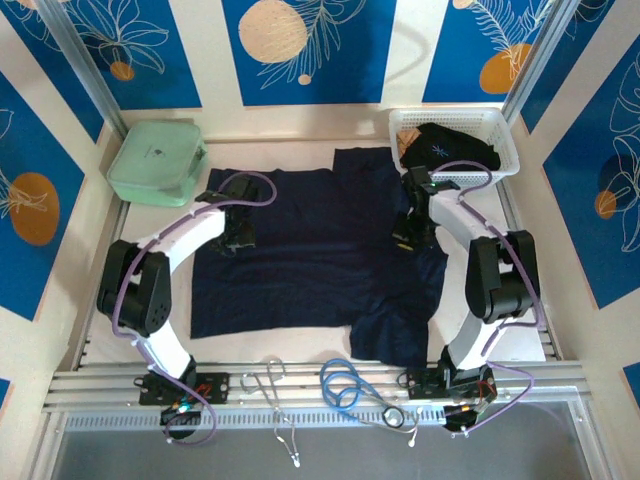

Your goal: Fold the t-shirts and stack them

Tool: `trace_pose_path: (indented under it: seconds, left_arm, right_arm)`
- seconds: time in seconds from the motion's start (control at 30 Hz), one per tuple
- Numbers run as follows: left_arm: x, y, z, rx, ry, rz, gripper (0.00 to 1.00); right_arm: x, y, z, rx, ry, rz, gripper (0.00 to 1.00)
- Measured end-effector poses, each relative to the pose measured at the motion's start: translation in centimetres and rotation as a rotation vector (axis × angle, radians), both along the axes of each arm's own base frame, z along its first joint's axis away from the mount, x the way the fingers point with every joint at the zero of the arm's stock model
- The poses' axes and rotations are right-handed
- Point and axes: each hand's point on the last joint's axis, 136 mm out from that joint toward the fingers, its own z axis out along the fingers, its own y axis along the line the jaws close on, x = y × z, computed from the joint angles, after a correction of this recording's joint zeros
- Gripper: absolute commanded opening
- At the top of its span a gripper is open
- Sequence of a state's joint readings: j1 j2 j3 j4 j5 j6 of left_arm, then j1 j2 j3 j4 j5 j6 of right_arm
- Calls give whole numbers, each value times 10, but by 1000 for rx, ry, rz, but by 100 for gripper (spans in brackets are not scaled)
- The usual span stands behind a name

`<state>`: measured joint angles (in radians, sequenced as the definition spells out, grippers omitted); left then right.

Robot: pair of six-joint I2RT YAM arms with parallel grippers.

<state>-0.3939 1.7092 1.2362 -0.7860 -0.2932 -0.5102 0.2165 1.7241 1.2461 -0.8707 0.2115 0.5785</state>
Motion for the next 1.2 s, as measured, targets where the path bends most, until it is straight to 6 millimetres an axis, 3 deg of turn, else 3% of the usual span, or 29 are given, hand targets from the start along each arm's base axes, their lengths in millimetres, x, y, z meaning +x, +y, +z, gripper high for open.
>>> trace_pose_path:
  seconds: [0.07,0.23,0.3,0.4,0.53,0.63,0.97,1.2]
  left_arm:
    - [-16,-2,-6,5,33,-17,59]
    - [-81,10,-28,3,173,-35,55]
    - [-105,14,-41,-14,233,-29,55]
    - [-128,15,-61,-40,307,-10,54]
    - [-127,12,-68,-49,320,13,54]
    - [-118,12,-68,-23,327,22,54]
    - [-45,24,-58,156,222,44,54]
    - [-27,34,-53,214,192,42,52]
  right_arm:
    - [-22,10,-4,-15,30,43,0]
    - [-112,11,-15,-42,154,80,0]
    - [-133,5,-22,-46,190,55,0]
    - [-145,2,-37,-56,241,23,0]
    - [-140,4,-56,-79,282,7,0]
    - [-128,4,-57,-94,303,-4,0]
    - [-69,-6,-56,-74,251,-51,0]
    - [-45,-9,-56,-60,212,-46,0]
